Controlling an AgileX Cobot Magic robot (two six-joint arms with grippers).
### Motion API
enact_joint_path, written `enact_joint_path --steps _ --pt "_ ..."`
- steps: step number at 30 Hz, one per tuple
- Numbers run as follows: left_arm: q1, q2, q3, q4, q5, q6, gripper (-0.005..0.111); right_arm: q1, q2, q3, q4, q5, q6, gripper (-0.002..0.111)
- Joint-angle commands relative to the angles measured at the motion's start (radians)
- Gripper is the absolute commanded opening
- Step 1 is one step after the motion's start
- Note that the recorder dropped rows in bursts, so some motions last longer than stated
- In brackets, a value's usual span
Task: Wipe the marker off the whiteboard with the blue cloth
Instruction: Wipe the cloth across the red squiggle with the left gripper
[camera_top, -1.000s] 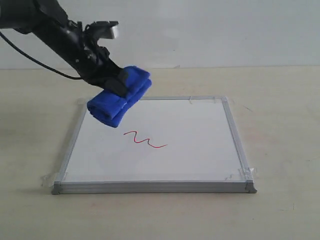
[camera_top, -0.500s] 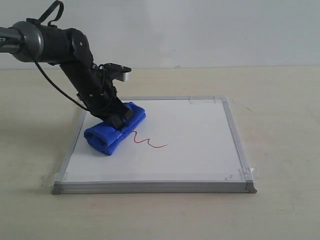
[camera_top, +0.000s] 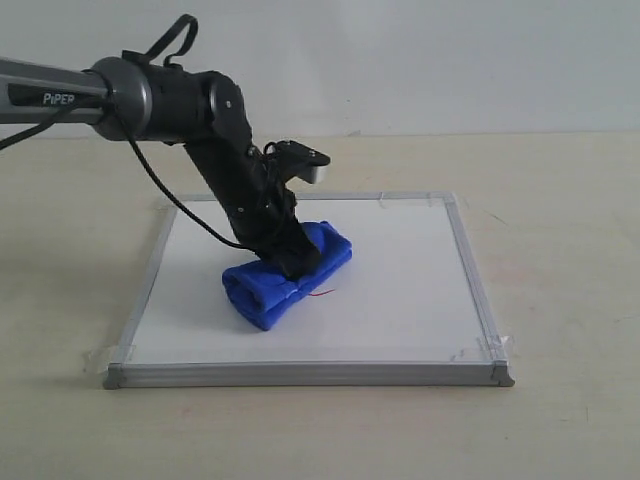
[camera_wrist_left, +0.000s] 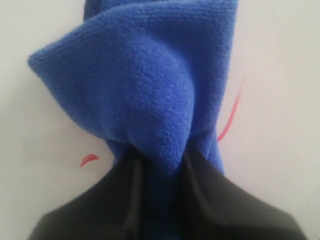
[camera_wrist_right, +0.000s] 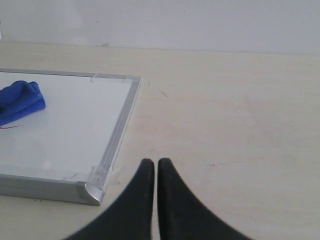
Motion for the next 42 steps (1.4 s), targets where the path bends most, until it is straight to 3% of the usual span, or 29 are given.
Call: enact_joint_path --steps 1,6,13,17,22,30,35,42 --pt "-0.051 0.042 0.019 0.086 0.039 -0.076 0.004 -0.002 -0.005 0.0 -0.009 -0.004 -0.007 0.0" --pt "0.022 0.042 0.019 0.279 0.027 -0.247 0.004 -0.002 -0.005 0.0 -0.009 -0.001 -0.007 0.0" --pt "0.201 0.042 0.019 0.275 0.05 -0.352 0.004 -0.002 -0.005 0.0 -0.009 -0.001 -0.007 0.0" --pt "0.244 0.042 0.019 0.225 0.116 -0.323 0.004 -0.002 -0.005 0.0 -0.009 -0.001 -0.007 0.0" --pt "0.187 0.042 0.052 0.052 0.124 -0.188 0.004 -0.002 -0.005 0.0 -0.009 -0.001 -0.007 0.0" --pt "0.048 0.042 0.066 0.014 0.04 -0.117 0.004 -0.002 -0.005 0.0 -0.009 -0.003 -0.007 0.0" --pt "-0.029 0.042 0.066 -0.066 0.071 -0.029 0.004 -0.002 -0.005 0.0 -0.009 -0.003 -0.007 0.0" --pt "-0.083 0.042 0.066 -0.169 0.141 0.069 0.004 -0.002 -0.005 0.0 -0.009 -0.003 -0.007 0.0"
